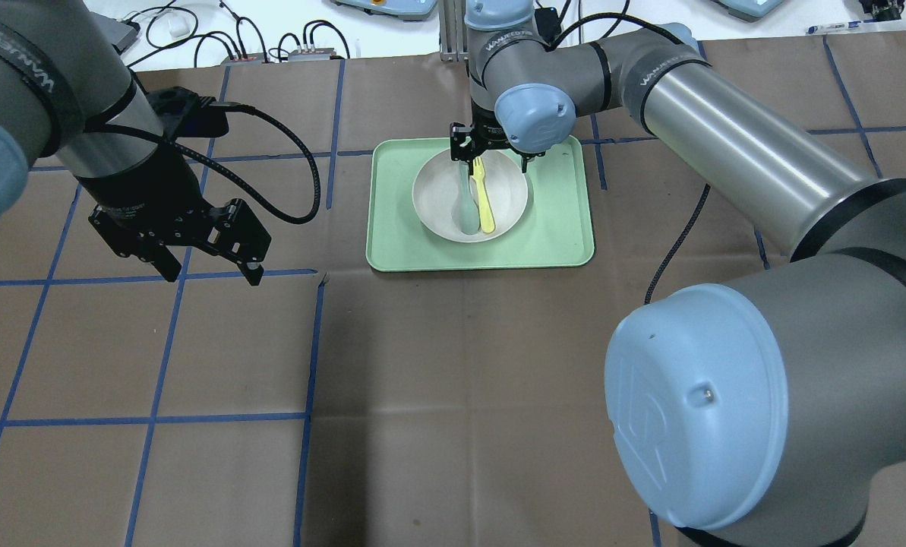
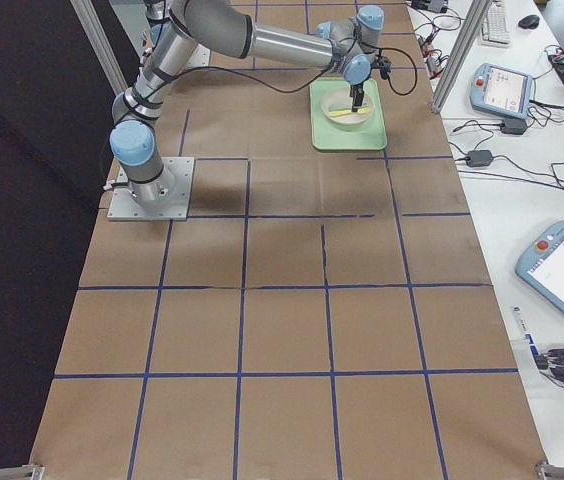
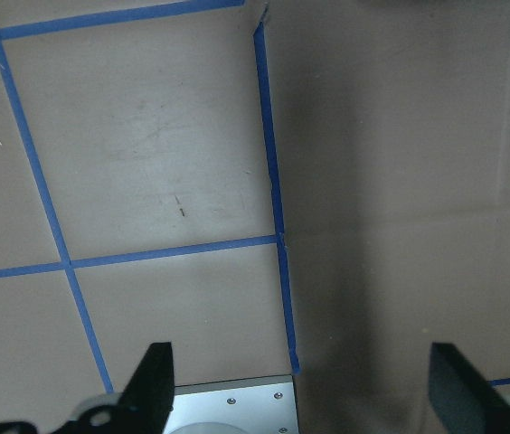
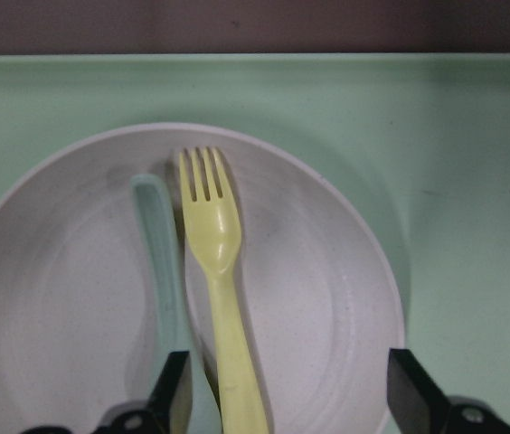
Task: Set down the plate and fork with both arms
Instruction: 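Lower the right gripper over the yellow fork on the plate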
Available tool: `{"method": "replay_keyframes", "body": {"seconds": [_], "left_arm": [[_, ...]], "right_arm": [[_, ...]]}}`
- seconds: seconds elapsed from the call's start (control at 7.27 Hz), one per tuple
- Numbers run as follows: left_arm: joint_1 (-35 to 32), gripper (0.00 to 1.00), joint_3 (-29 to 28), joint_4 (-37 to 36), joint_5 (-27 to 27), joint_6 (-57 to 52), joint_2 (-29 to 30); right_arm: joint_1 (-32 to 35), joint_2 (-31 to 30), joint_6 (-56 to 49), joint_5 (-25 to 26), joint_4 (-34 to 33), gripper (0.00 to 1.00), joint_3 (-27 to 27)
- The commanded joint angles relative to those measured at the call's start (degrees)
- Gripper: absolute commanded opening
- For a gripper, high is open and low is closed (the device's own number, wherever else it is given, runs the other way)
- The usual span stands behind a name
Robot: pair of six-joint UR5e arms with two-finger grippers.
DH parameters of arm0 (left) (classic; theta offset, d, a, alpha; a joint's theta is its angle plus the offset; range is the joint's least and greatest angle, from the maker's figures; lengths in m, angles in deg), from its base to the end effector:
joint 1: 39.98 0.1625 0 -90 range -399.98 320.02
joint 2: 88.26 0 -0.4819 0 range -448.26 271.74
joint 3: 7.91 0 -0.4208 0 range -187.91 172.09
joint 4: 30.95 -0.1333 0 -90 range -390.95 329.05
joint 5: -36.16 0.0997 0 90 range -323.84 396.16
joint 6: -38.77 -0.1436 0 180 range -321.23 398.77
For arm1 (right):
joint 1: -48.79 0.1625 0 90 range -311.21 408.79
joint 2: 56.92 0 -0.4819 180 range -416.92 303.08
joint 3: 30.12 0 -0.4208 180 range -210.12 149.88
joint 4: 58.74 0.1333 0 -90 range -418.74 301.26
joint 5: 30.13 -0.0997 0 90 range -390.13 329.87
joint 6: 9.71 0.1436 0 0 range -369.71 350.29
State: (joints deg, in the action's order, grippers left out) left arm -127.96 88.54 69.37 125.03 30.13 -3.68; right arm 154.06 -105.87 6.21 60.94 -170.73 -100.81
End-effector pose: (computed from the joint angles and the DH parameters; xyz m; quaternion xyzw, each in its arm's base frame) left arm -0.1204 -0.4492 0.4743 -0.0565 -0.9934 -0.0975 0.0190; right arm 0.3387 -0.7448 0.2269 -0.0057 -0.9999 0.0046 0.0084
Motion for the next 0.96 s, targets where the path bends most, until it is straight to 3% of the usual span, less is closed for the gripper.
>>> {"method": "replay_keyframes", "body": {"seconds": [0.0, 0.41, 0.83], "left_arm": [[0.0, 1.00, 0.1, 0.0, 0.0, -0.1, -0.1], [0.0, 1.00, 0.0, 0.0, 0.0, -0.1, -0.2], [0.0, 1.00, 0.0, 0.0, 0.0, -0.1, -0.2]], "right_arm": [[0.6, 0.7, 0.0, 0.2, -0.1, 0.62, -0.1], [1.1, 2.1, -0.2, 0.0, -0.1, 0.50, -0.1], [1.1, 2.9, -0.4, -0.2, -0.4, 0.50, -0.1]]}}
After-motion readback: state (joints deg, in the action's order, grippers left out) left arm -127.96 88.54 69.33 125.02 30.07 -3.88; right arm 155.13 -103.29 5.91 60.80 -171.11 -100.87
